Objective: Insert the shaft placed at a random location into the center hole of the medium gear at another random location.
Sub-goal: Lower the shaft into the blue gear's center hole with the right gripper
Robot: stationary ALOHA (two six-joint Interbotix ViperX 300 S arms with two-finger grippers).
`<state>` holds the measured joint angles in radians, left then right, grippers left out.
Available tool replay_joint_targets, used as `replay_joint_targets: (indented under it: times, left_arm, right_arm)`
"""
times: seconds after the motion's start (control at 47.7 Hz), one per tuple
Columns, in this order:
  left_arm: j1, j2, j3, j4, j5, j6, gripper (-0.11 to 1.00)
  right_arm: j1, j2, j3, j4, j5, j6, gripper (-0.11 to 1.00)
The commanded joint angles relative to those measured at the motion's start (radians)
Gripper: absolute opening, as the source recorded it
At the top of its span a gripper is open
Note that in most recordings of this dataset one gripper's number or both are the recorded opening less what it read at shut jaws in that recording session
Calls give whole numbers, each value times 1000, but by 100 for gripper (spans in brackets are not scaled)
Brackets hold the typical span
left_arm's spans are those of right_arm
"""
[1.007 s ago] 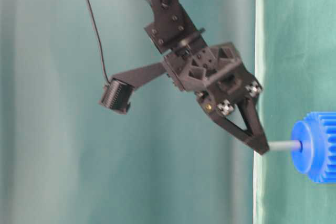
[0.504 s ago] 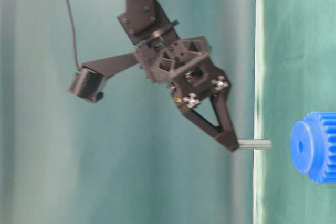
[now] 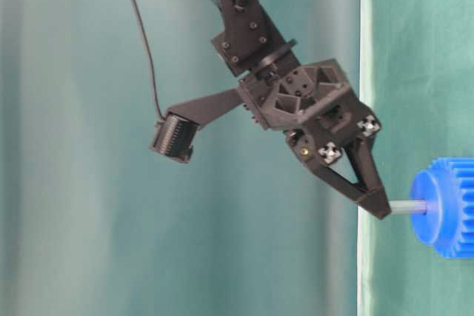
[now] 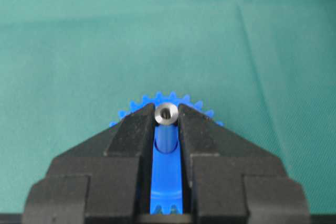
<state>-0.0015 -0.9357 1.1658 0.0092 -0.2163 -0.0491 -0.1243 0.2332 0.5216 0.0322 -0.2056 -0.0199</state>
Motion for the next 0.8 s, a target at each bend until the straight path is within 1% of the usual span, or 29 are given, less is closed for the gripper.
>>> replay_joint_targets:
  times: [0.0,0.378,0.776]
  left_arm:
    - [-2,6,-20,2,-5,-2,0]
    - [-2,6,-21,2,-5,-2,0]
    - [-2,6,-21,2,-5,-2,0]
  right_arm:
    - [2,-2,-21,8,-23,-2,14]
    - [2,51,-21,28,-49,-2,14]
    - [6,54,-20,28,-29,2,14]
